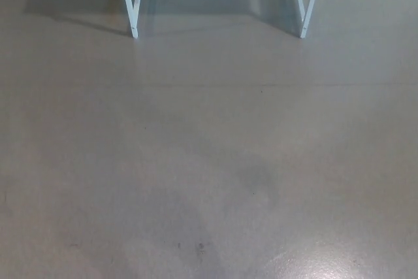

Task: The robot walks towards a table in front, picks a shampoo with left hand and puts it in a small grey container

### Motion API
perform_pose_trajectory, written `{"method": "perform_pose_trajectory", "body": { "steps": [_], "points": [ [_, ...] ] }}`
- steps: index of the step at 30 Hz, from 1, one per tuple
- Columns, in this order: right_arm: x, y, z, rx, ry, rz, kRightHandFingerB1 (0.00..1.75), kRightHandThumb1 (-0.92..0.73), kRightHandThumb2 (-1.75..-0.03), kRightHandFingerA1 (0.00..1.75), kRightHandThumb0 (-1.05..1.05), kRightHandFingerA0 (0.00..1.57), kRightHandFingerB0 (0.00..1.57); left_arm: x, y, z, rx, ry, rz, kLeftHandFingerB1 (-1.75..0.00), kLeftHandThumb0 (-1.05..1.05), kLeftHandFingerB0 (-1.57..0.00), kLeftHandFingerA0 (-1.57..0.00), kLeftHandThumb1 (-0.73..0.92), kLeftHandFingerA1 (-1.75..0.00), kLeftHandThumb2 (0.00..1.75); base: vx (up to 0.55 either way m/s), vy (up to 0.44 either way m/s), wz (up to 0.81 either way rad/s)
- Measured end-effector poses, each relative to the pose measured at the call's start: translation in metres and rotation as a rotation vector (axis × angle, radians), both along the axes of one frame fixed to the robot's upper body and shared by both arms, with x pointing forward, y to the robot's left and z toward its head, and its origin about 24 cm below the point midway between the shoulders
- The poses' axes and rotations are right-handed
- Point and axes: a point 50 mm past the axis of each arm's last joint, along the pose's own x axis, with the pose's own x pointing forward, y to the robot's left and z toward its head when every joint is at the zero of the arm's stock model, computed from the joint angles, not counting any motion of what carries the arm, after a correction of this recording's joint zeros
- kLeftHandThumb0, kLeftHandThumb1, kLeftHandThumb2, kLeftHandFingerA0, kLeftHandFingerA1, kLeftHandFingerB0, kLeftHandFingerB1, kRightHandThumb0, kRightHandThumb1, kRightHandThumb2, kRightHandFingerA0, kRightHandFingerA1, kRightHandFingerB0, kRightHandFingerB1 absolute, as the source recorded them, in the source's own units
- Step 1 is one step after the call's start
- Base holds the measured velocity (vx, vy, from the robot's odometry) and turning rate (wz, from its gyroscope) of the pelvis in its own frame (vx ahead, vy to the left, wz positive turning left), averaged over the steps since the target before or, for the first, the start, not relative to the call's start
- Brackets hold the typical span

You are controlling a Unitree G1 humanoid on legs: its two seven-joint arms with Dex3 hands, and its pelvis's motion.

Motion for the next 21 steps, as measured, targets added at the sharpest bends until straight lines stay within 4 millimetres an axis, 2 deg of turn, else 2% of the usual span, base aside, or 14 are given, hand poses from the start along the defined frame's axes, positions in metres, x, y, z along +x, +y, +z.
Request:
{"method": "perform_pose_trajectory", "body": {
  "steps": [4, 5, 8, 9, 12, 15, 20, 21],
  "points": [
    [-0.002, 0.000, -0.001, 0.000, 0.001, -0.005, 0.39, -0.69, -0.60, 0.45, -0.20, 0.68, 0.52, 0.002, -0.001, 0.000, -0.006, -0.012, -0.007, -0.32, -0.27, -0.17, -0.24, 0.70, -0.37, 0.67, 0.00, 0.000, 0.00],
    [-0.003, 0.000, -0.001, 0.000, 0.001, -0.004, 0.39, -0.69, -0.60, 0.46, -0.20, 0.68, 0.52, 0.002, 0.000, 0.000, -0.008, -0.018, -0.007, -0.28, -0.19, -0.17, -0.32, 0.73, -0.38, 0.61, 0.00, 0.000, 0.00],
    [-0.002, 0.000, -0.001, 0.001, -0.005, 0.000, 0.39, -0.68, -0.60, 0.46, -0.19, 0.70, 0.53, 0.001, 0.002, 0.002, -0.010, -0.023, -0.008, -0.28, -0.24, -0.15, -0.28, 0.75, -0.35, 0.62, 0.00, 0.000, 0.00],
    [-0.002, 0.000, -0.001, 0.001, -0.006, 0.000, 0.39, -0.68, -0.60, 0.46, -0.20, 0.70, 0.52, 0.000, 0.003, 0.002, -0.008, -0.018, -0.013, -0.32, -0.29, -0.17, -0.25, 0.70, -0.39, 0.68, 0.00, 0.000, 0.00],
    [-0.001, 0.000, -0.001, 0.000, -0.007, -0.002, 0.38, -0.67, -0.60, 0.45, -0.20, 0.68, 0.51, -0.001, 0.005, 0.003, -0.002, -0.011, -0.024, -0.34, -0.28, -0.20, -0.30, 0.67, -0.40, 0.67, 0.00, 0.000, 0.00],
    [0.007, 0.000, 0.001, 0.000, -0.021, 0.001, 0.39, -0.67, -0.60, 0.46, -0.20, 0.71, 0.52, 0.002, 0.003, 0.003, 0.003, -0.012, -0.042, -0.33, -0.31, -0.18, -0.26, 0.69, -0.38, 0.68, 0.00, 0.000, 0.00],
    [0.008, 0.001, 0.001, -0.002, -0.016, 0.009, 0.39, -0.70, -0.61, 0.45, -0.20, 0.69, 0.51, -0.003, 0.002, 0.001, 0.008, 0.002, -0.063, -0.34, -0.31, -0.20, -0.31, 0.66, -0.41, 0.68, 0.00, 0.000, 0.00],
    [0.007, 0.001, 0.000, -0.002, -0.014, 0.010, 0.39, -0.69, -0.60, 0.46, -0.20, 0.70, 0.52, -0.004, 0.002, 0.001, 0.009, 0.006, -0.063, -0.46, -0.21, -0.10, -0.26, 0.53, -0.54, 0.94, 0.00, 0.000, 0.00]
  ]
}}
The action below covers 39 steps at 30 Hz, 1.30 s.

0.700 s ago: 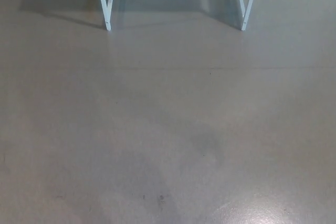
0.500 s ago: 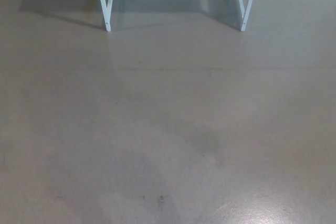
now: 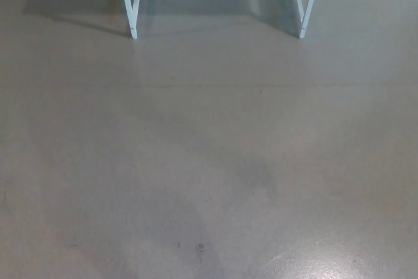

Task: The robot walks towards a table in front, picks a shampoo with left hand and puts it in a small grey container

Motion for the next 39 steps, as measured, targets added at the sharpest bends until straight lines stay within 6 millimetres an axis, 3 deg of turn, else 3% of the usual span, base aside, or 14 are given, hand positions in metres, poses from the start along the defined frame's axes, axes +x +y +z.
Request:
{"method": "perform_pose_trajectory", "body": {
  "steps": [1, 3, 5, 6, 9, 10, 11, 13, 14, 15, 20, 36, 37, 39],
  "points": [
    [-0.001, 0.000, 0.000, 0.000, 0.003, -0.001, 0.39, -0.69, -0.60, 0.46, -0.20, 0.70, 0.52, -0.002, 0.000, 0.000, 0.000, 0.005, 0.002, -0.46, -0.21, -0.10, -0.26, 0.53, -0.54, 0.94, 0.00, 0.000, 0.00],
    [-0.004, 0.000, -0.001, 0.001, 0.009, -0.002, 0.39, -0.69, -0.61, 0.45, -0.20, 0.67, 0.51, -0.005, 0.000, -0.001, 0.000, 0.012, 0.003, -0.34, -0.31, -0.22, -0.29, 0.68, -0.40, 0.68, 0.00, 0.000, 0.00],
    [-0.008, 0.000, -0.002, 0.001, 0.017, -0.004, 0.39, -0.69, -0.60, 0.46, -0.20, 0.69, 0.51, -0.007, 0.000, -0.002, -0.002, 0.020, 0.004, -0.35, -0.31, -0.23, -0.29, 0.67, -0.40, 0.68, 0.00, 0.000, 0.00],
    [-0.008, 0.000, -0.002, 0.001, 0.019, -0.004, 0.39, -0.68, -0.60, 0.46, -0.20, 0.68, 0.51, -0.008, 0.000, -0.002, -0.002, 0.022, 0.006, -0.47, -0.22, -0.13, -0.29, 0.50, -0.55, 0.92, 0.00, 0.000, 0.00],
    [-0.009, 0.000, -0.002, 0.001, 0.020, -0.005, 0.39, -0.68, -0.60, 0.46, -0.21, 0.70, 0.52, -0.008, -0.001, -0.003, 0.007, 0.032, -0.010, -0.47, -0.21, -0.16, -0.29, 0.49, -0.55, 0.90, 0.00, 0.000, 0.00],
    [-0.009, 0.000, -0.002, 0.001, 0.020, -0.005, 0.39, -0.68, -0.60, 0.46, -0.21, 0.69, 0.52, -0.008, -0.001, -0.003, 0.009, 0.031, -0.011, -0.32, -0.26, -0.28, -0.35, 0.72, -0.37, 0.61, 0.00, 0.000, 0.00],
    [-0.007, 0.000, -0.002, 0.001, 0.017, -0.004, 0.39, -0.69, -0.60, 0.46, -0.20, 0.68, 0.51, -0.006, -0.001, -0.002, 0.010, 0.028, -0.010, -0.47, -0.23, -0.16, -0.25, 0.50, -0.53, 0.91, 0.00, 0.000, 0.00],
    [-0.006, 0.000, -0.002, 0.001, 0.014, -0.002, 0.39, -0.69, -0.61, 0.46, -0.20, 0.68, 0.50, -0.004, -0.001, -0.002, 0.011, 0.024, -0.012, -0.47, -0.23, -0.16, -0.24, 0.51, -0.53, 0.92, 0.00, 0.000, 0.00],
    [-0.005, 0.000, -0.002, 0.001, 0.013, -0.001, 0.39, -0.70, -0.61, 0.46, -0.21, 0.67, 0.50, -0.004, -0.001, -0.002, 0.010, 0.022, -0.011, -0.32, -0.26, -0.28, -0.34, 0.72, -0.37, 0.61, 0.06, -0.030, -0.12],
    [-0.005, 0.000, -0.001, 0.000, 0.013, 0.001, 0.39, -0.71, -0.61, 0.45, -0.22, 0.66, 0.50, -0.005, -0.002, -0.002, 0.007, 0.024, -0.012, -0.37, -0.33, -0.26, -0.30, 0.73, -0.40, 0.71, 0.17, -0.036, 0.10],
    [0.005, 0.000, 0.002, 0.002, -0.007, 0.013, 0.38, -0.71, -0.61, 0.44, -0.22, 0.66, 0.50, 0.009, 0.000, 0.002, 0.024, -0.006, -0.057, -0.32, -0.28, -0.26, -0.35, 0.74, -0.38, 0.62, -0.05, 0.036, 0.16],
    [0.019, 0.003, 0.003, 0.048, 0.009, 0.016, 0.37, -0.73, -0.61, 0.43, -0.25, 0.64, 0.49, 0.005, 0.004, 0.004, 0.046, -0.014, -0.074, -0.33, -0.26, -0.26, -0.37, 0.73, -0.40, 0.62, 0.18, 0.198, -0.08],
    [0.019, 0.003, 0.003, 0.050, 0.011, 0.016, 0.37, -0.74, -0.62, 0.43, -0.24, 0.64, 0.49, 0.004, 0.004, 0.004, 0.045, -0.015, -0.071, -0.48, -0.22, -0.14, -0.27, 0.52, -0.55, 0.93, 0.20, -0.028, 0.11],
    [0.020, 0.004, 0.003, 0.055, 0.016, 0.018, 0.37, -0.73, -0.62, 0.43, -0.24, 0.64, 0.49, 0.004, 0.004, 0.004, 0.040, -0.021, -0.063, -0.48, -0.23, -0.14, -0.24, 0.53, -0.53, 0.93, 0.26, -0.085, 0.13]
  ]
}}
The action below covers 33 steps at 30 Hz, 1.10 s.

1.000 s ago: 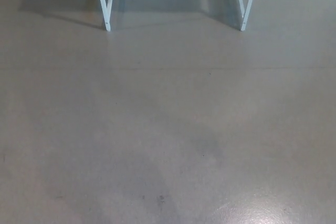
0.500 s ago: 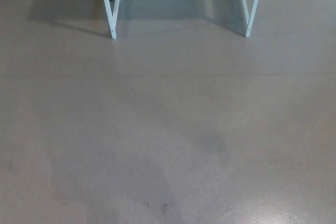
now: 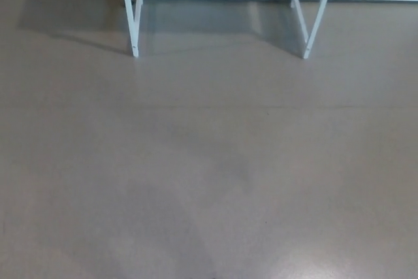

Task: The robot walks towards a table in front, picks a shampoo with left hand and puts it in a small grey container

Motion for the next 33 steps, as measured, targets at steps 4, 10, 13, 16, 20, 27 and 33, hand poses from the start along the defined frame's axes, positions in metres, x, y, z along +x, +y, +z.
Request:
{"method": "perform_pose_trajectory", "body": {
  "steps": [4, 10, 13, 16, 20, 27, 33],
  "points": [
    [0.003, 0.000, 0.001, 0.004, 0.002, 0.005, 0.38, -0.71, -0.61, 0.43, -0.24, 0.66, 0.50, 0.000, -0.001, 0.000, -0.010, -0.007, 0.010, -0.33, -0.26, -0.27, -0.38, 0.75, -0.40, 0.63, 0.26, -0.170, 0.14],
    [0.008, -0.005, 0.006, -0.010, 0.002, 0.020, 0.38, -0.73, -0.62, 0.43, -0.24, 0.65, 0.50, 0.005, -0.008, -0.003, -0.027, -0.013, -0.007, -0.33, -0.27, -0.28, -0.36, 0.75, -0.38, 0.63, 0.35, -0.176, 0.15],
    [0.011, -0.005, 0.007, -0.013, -0.001, 0.028, 0.37, -0.73, -0.61, 0.42, -0.25, 0.64, 0.50, 0.002, -0.008, -0.004, -0.028, -0.006, -0.009, -0.34, -0.27, -0.31, -0.40, 0.73, -0.41, 0.61, 0.29, -0.051, -0.03],
    [0.013, -0.004, 0.007, -0.012, -0.001, 0.034, 0.38, -0.72, -0.61, 0.42, -0.25, 0.64, 0.50, 0.001, -0.008, -0.004, -0.027, -0.003, -0.010, -0.34, -0.27, -0.32, -0.41, 0.74, -0.40, 0.62, 0.31, 0.021, -0.12],
    [0.012, -0.004, 0.007, -0.010, 0.011, 0.036, 0.37, -0.73, -0.61, 0.42, -0.25, 0.64, 0.50, -0.002, -0.009, -0.005, -0.027, 0.006, -0.012, -0.33, -0.27, -0.31, -0.42, 0.74, -0.40, 0.61, 0.36, 0.098, -0.20],
    [0.016, -0.002, 0.007, -0.006, 0.010, 0.051, 0.37, -0.73, -0.62, 0.42, -0.25, 0.63, 0.50, 0.003, -0.006, -0.002, 0.004, 0.003, -0.051, -0.33, -0.28, -0.31, -0.42, 0.75, -0.40, 0.63, 0.52, 0.176, -0.16],
    [0.010, -0.002, 0.005, -0.004, 0.027, 0.051, 0.37, -0.74, -0.62, 0.42, -0.26, 0.64, 0.49, -0.009, -0.005, -0.004, 0.017, 0.038, -0.053, -0.32, -0.27, -0.27, -0.39, 0.75, -0.39, 0.63, 0.39, -0.006, 0.12]
  ]
}}
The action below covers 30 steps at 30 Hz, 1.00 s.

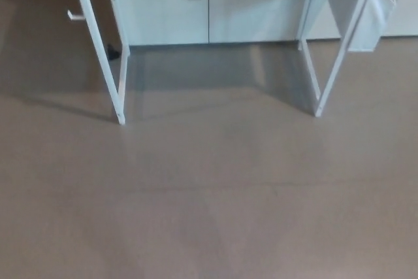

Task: The robot walks towards a table in front, picks a shampoo with left hand and puts it in a small grey container

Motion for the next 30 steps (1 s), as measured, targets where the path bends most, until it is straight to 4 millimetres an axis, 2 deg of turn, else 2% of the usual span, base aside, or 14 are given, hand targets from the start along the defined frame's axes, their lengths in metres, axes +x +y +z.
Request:
{"method": "perform_pose_trajectory", "body": {
  "steps": [4, 5, 6, 7, 8, 10, 17, 24, 30],
  "points": [
    [0.000, 0.004, -0.002, 0.010, 0.005, 0.007, 0.37, -0.73, -0.62, 0.43, -0.26, 0.67, 0.50, -0.003, 0.001, 0.000, -0.003, 0.007, 0.013, -0.32, -0.26, -0.27, -0.38, 0.77, -0.38, 0.63, 0.48, -0.127, 0.26],
    [0.000, 0.003, -0.002, 0.007, 0.005, 0.007, 0.37, -0.72, -0.61, 0.42, -0.26, 0.66, 0.50, -0.001, -0.001, -0.001, -0.008, 0.000, 0.010, -0.46, -0.23, -0.14, -0.28, 0.55, -0.53, 0.94, 0.42, -0.053, 0.57],
    [0.000, 0.003, -0.002, 0.005, 0.006, 0.007, 0.37, -0.72, -0.61, 0.42, -0.26, 0.66, 0.50, 0.000, -0.001, -0.001, -0.011, -0.003, 0.009, -0.46, -0.23, -0.14, -0.28, 0.55, -0.53, 0.94, 0.42, -0.055, 0.27],
    [0.001, 0.003, -0.001, 0.004, 0.004, 0.009, 0.37, -0.73, -0.61, 0.42, -0.25, 0.64, 0.49, 0.000, -0.002, -0.002, -0.013, 0.000, 0.009, -0.36, -0.33, -0.25, -0.30, 0.74, -0.39, 0.71, 0.37, -0.112, 0.07],
    [0.001, 0.003, -0.001, 0.003, 0.003, 0.009, 0.37, -0.73, -0.62, 0.42, -0.26, 0.64, 0.49, -0.001, -0.002, -0.002, -0.014, 0.003, 0.009, -0.32, -0.27, -0.26, -0.35, 0.77, -0.37, 0.63, 0.36, -0.099, 0.01],
    [0.000, 0.002, -0.001, 0.003, 0.005, 0.010, 0.38, -0.73, -0.61, 0.43, -0.25, 0.65, 0.50, -0.006, -0.003, -0.003, -0.015, 0.020, 0.009, -0.33, -0.26, -0.28, -0.39, 0.78, -0.39, 0.64, 0.38, -0.063, -0.03],
    [-0.008, 0.002, -0.004, 0.002, 0.029, 0.008, 0.37, -0.73, -0.62, 0.42, -0.25, 0.64, 0.49, -0.015, -0.003, -0.004, -0.022, 0.041, 0.009, -0.32, -0.27, -0.27, -0.37, 0.77, -0.38, 0.63, 0.43, 0.079, -0.18],
    [-0.001, 0.008, -0.005, 0.011, 0.012, 0.038, 0.37, -0.73, -0.62, 0.42, -0.25, 0.64, 0.50, -0.004, 0.002, 0.000, 0.001, 0.023, -0.014, -0.33, -0.27, -0.29, -0.41, 0.77, -0.39, 0.63, 0.57, 0.158, -0.30],
    [-0.008, 0.008, -0.007, 0.010, 0.037, 0.037, 0.38, -0.74, -0.62, 0.43, -0.25, 0.65, 0.50, -0.004, 0.003, 0.001, 0.005, 0.026, -0.020, -0.32, -0.28, -0.27, -0.37, 0.78, -0.38, 0.64, 0.44, 0.029, 0.14]
  ]
}}
